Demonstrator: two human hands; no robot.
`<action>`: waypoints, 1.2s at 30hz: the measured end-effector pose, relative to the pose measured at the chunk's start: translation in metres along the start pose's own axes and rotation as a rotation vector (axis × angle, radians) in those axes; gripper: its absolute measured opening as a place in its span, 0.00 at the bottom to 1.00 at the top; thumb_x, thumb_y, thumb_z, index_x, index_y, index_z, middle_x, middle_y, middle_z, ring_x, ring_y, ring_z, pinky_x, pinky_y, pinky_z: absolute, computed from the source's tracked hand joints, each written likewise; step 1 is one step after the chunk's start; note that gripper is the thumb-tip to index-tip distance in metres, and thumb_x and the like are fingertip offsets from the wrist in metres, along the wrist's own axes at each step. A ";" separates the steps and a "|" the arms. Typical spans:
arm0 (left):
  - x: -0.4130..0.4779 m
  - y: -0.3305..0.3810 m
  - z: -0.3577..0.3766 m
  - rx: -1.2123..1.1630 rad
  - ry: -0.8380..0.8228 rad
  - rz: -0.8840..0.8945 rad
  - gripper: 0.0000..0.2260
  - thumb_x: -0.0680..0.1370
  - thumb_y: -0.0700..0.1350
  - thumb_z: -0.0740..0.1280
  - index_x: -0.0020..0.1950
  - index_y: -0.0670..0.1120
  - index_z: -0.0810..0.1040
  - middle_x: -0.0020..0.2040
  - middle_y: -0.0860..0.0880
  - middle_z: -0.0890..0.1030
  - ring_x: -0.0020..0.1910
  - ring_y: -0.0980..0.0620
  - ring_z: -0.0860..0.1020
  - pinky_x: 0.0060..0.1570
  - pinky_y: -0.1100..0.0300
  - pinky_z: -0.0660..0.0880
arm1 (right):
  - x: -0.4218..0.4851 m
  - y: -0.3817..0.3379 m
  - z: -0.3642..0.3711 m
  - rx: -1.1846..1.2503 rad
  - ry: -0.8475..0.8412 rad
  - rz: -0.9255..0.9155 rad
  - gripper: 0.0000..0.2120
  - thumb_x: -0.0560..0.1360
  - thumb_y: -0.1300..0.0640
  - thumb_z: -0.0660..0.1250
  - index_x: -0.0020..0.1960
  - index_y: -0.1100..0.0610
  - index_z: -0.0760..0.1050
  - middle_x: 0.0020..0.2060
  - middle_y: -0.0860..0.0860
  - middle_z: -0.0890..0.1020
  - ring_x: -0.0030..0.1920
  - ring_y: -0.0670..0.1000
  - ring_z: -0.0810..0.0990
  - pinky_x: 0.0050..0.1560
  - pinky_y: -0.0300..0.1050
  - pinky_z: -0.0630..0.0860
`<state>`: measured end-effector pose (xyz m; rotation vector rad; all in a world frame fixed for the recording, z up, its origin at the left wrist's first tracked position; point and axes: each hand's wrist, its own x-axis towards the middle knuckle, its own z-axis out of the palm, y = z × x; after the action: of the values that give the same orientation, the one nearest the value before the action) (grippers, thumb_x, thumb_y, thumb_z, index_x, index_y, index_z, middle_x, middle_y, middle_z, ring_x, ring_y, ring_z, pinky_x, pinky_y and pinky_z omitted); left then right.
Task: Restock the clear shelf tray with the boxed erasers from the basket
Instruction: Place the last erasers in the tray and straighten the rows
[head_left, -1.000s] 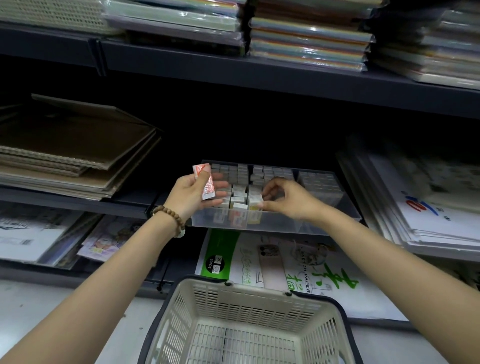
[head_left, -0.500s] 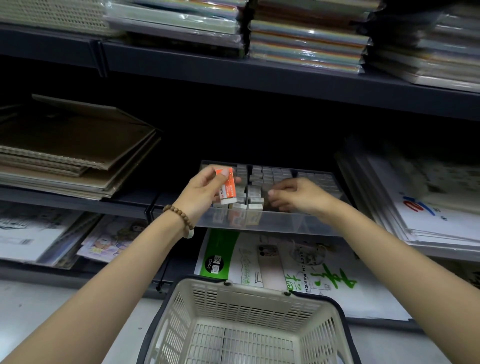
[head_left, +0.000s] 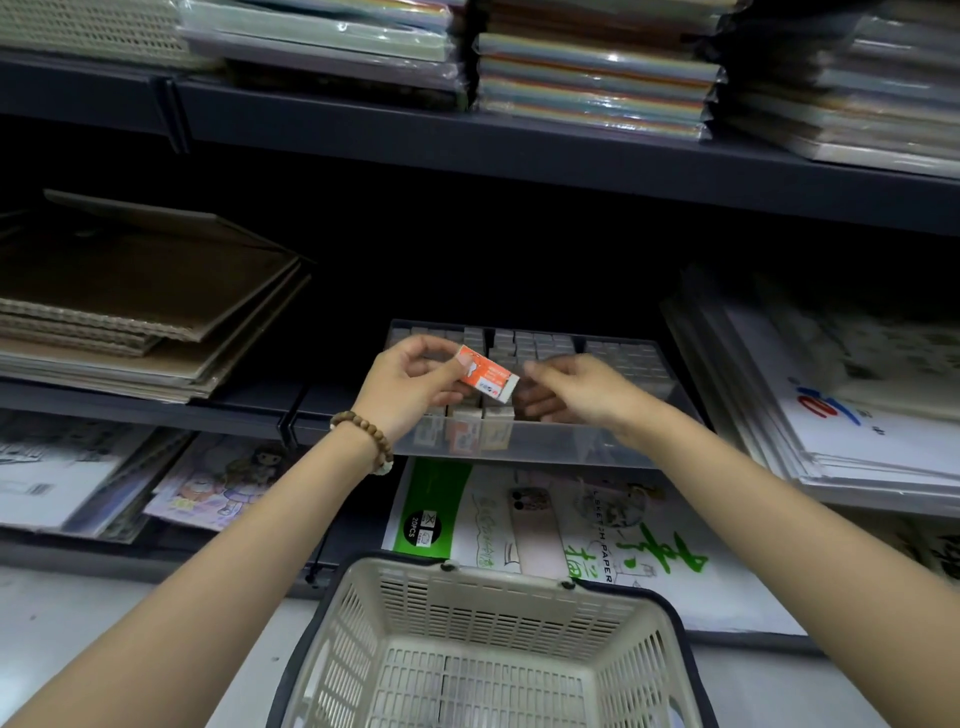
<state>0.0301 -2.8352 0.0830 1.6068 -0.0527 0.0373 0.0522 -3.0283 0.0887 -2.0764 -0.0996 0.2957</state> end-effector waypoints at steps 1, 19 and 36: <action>0.001 0.000 0.003 -0.027 -0.015 -0.002 0.03 0.76 0.41 0.68 0.48 0.45 0.76 0.41 0.47 0.82 0.35 0.58 0.82 0.37 0.69 0.78 | -0.003 0.000 -0.001 0.056 0.043 -0.031 0.13 0.79 0.48 0.60 0.54 0.55 0.77 0.51 0.55 0.83 0.47 0.48 0.82 0.50 0.41 0.78; 0.050 -0.022 0.002 0.931 -0.252 0.282 0.20 0.65 0.60 0.74 0.49 0.52 0.73 0.49 0.53 0.75 0.48 0.55 0.73 0.47 0.62 0.71 | -0.012 0.022 -0.037 0.252 0.005 -0.188 0.07 0.75 0.60 0.65 0.53 0.58 0.76 0.36 0.50 0.83 0.35 0.43 0.81 0.38 0.34 0.78; 0.046 -0.027 0.002 0.865 -0.177 0.307 0.15 0.71 0.56 0.72 0.51 0.48 0.77 0.49 0.48 0.77 0.49 0.51 0.75 0.52 0.53 0.73 | -0.006 0.010 -0.001 -0.092 0.008 -0.314 0.06 0.73 0.59 0.70 0.49 0.60 0.78 0.42 0.56 0.82 0.42 0.52 0.82 0.46 0.43 0.80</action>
<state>0.0776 -2.8363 0.0588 2.4496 -0.4731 0.1738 0.0457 -3.0348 0.0817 -2.1140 -0.4371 0.0915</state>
